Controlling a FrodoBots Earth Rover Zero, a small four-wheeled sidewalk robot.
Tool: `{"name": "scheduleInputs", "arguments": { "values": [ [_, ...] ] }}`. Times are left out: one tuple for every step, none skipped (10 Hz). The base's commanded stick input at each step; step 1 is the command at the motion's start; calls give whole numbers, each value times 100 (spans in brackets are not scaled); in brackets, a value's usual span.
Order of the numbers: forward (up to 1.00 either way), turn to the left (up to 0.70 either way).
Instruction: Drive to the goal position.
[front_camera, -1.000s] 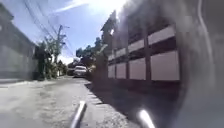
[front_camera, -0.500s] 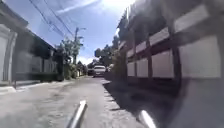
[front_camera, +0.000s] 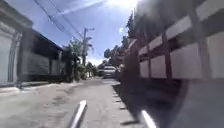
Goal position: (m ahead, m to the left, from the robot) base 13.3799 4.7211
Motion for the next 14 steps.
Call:
{"name": "scheduleInputs", "arguments": {
  "values": [
    [85,0],
    [85,0],
    [85,4],
    [85,9],
    [85,12],
    [85,12],
    [85,9],
    [85,-4],
    [85,-22],
    [85,-34],
    [85,-29],
    [85,5],
    [85,18],
    [85,4]
  ]
}}
